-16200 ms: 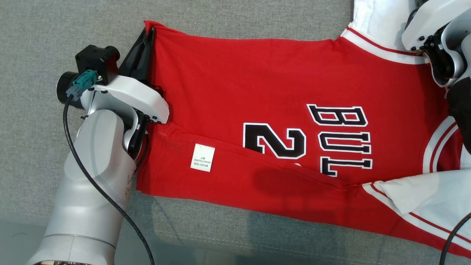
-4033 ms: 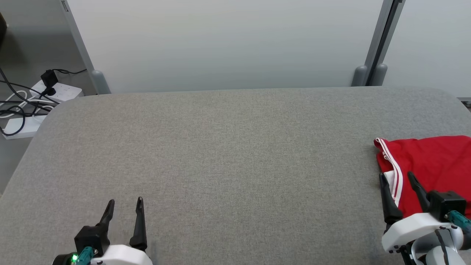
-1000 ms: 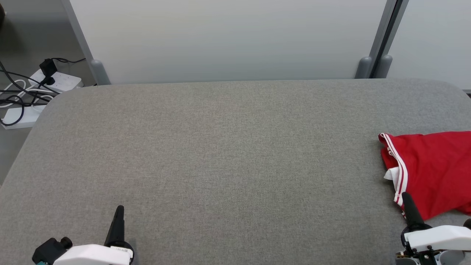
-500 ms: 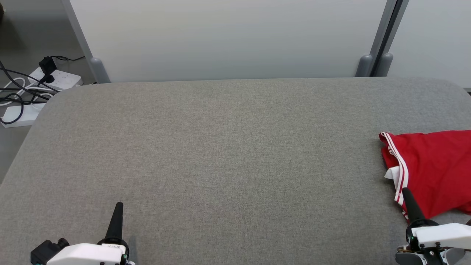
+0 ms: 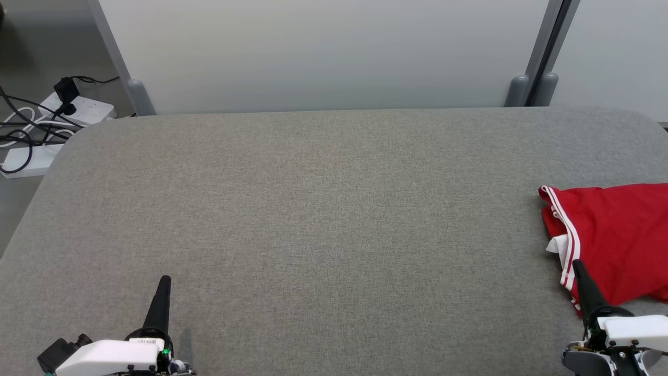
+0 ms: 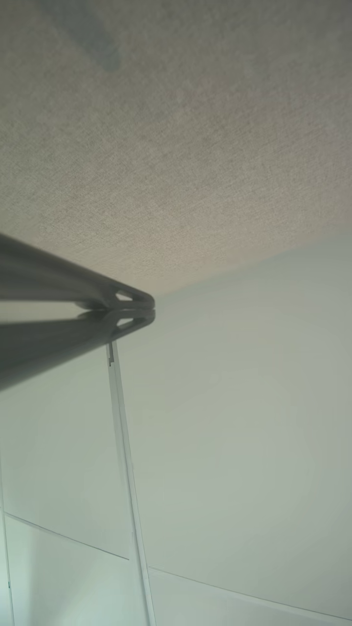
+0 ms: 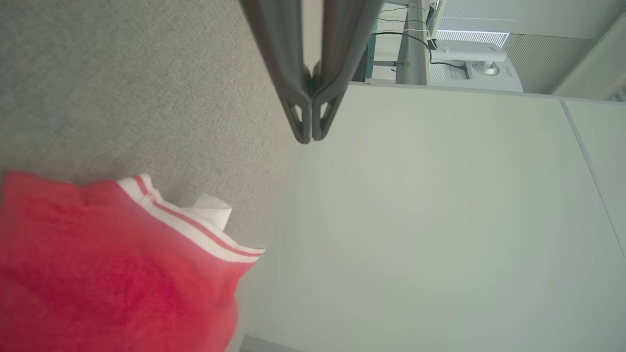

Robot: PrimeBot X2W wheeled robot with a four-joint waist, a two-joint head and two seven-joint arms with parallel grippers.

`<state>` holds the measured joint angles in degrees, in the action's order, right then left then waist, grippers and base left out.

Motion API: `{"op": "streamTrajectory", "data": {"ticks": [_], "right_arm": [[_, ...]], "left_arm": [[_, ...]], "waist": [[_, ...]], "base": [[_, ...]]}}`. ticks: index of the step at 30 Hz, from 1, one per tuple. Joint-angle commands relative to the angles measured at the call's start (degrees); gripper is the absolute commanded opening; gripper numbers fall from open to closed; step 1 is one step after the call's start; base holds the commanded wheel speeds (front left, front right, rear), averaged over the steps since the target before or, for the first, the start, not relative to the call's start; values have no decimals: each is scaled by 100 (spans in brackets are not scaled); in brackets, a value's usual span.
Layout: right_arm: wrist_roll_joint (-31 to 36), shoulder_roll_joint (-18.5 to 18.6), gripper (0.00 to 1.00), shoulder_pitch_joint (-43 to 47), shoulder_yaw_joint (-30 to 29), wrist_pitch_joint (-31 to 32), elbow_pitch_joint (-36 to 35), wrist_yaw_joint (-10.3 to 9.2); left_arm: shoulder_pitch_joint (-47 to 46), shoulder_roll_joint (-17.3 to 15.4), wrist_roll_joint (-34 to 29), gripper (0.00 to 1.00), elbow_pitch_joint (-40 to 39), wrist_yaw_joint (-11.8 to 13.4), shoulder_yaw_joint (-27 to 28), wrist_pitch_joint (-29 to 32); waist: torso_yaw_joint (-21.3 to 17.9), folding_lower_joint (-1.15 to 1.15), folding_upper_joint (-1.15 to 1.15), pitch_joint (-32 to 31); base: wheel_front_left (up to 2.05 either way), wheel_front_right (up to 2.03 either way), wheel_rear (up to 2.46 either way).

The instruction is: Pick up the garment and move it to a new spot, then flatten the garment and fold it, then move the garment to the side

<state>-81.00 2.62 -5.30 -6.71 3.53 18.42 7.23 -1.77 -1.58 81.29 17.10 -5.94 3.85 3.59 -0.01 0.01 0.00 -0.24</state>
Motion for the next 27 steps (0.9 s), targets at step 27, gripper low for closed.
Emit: {"op": "streamTrajectory", "data": {"ticks": [27], "right_arm": [[-1116, 26, 0, -89, 17, 297, -439, 25]], "left_arm": [[-442, -130, 1089, 0, -304, -155, 265, 289]], "waist": [[1, 0, 0, 41]], "base": [[0, 0, 0]]}}
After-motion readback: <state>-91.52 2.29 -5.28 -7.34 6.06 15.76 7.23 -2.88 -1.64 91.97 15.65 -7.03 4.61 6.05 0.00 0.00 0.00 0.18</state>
